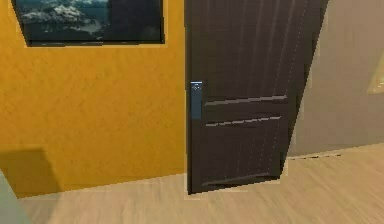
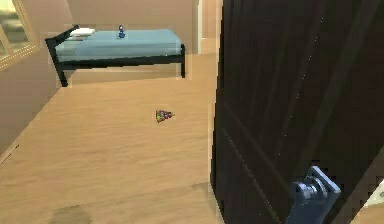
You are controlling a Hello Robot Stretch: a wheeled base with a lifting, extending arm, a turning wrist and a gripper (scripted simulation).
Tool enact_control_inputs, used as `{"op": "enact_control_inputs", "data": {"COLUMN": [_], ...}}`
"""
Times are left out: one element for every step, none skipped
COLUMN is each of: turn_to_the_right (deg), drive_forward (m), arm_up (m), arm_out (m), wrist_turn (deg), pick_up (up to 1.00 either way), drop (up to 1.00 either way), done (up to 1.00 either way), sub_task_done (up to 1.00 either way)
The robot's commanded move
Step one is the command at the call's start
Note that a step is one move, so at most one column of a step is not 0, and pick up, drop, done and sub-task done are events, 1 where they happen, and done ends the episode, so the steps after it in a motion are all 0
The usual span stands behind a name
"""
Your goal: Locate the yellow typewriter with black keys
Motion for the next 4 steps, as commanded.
{"op": "enact_control_inputs", "data": {"turn_to_the_right": [0.0,45.0,21.0,0.0], "drive_forward": [0.1,0.0,0.0,1.0], "arm_up": [0.0,0.0,0.0,0.0], "arm_out": [0.0,0.0,0.0,0.0], "wrist_turn": [0.0,0.0,0.0,0.0], "pick_up": [0.0,0.0,0.0,0.0], "drop": [0.0,0.0,0.0,0.0], "done": [0.0,0.0,0.0,0.0], "sub_task_done": [0.0,0.0,0.0,0.0]}}
